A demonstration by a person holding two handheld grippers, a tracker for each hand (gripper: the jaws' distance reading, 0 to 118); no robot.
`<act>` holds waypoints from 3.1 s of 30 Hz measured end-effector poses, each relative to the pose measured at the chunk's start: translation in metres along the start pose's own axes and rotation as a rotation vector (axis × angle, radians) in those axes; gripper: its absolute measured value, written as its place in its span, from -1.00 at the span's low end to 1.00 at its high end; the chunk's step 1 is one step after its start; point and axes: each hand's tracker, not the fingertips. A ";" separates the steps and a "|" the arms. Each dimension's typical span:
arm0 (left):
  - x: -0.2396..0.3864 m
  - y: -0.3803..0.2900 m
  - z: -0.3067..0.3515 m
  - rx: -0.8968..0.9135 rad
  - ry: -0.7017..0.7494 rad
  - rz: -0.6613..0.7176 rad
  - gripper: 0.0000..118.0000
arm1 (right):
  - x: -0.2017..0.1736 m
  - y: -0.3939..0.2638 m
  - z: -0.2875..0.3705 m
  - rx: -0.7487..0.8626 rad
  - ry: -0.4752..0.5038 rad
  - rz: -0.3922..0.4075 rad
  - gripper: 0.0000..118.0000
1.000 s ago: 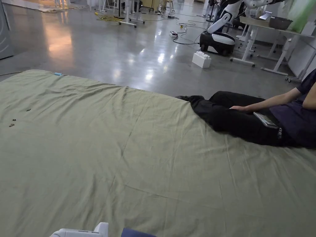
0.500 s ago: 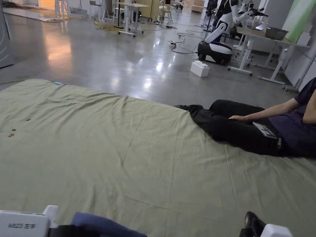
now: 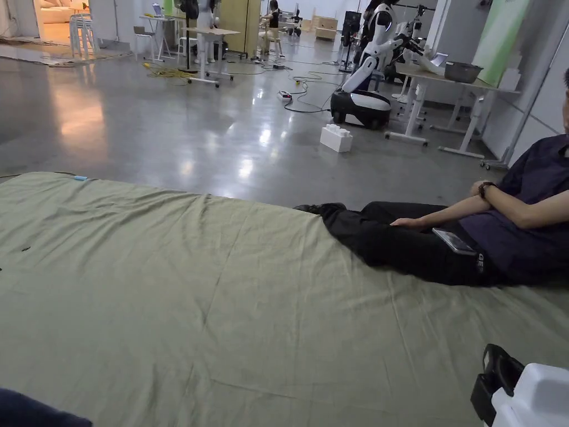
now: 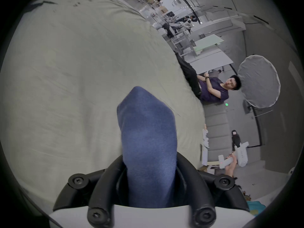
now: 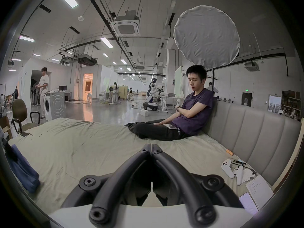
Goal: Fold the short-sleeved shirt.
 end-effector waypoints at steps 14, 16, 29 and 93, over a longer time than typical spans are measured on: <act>-0.021 0.013 0.036 -0.018 0.309 -0.048 -0.61 | 0.003 -0.029 0.005 -0.090 -0.010 -0.021 -0.99; -0.019 0.011 0.028 -0.014 0.379 -0.073 -0.61 | 0.001 -0.032 0.005 -0.097 -0.006 -0.021 -0.99; -0.010 0.001 0.004 0.025 0.787 -0.194 0.14 | 0.003 -0.031 0.007 -0.110 0.010 -0.029 -0.99; 0.309 -0.163 -0.144 0.947 0.337 -0.678 -0.92 | -0.024 -0.028 0.006 -0.029 0.042 -0.061 -0.99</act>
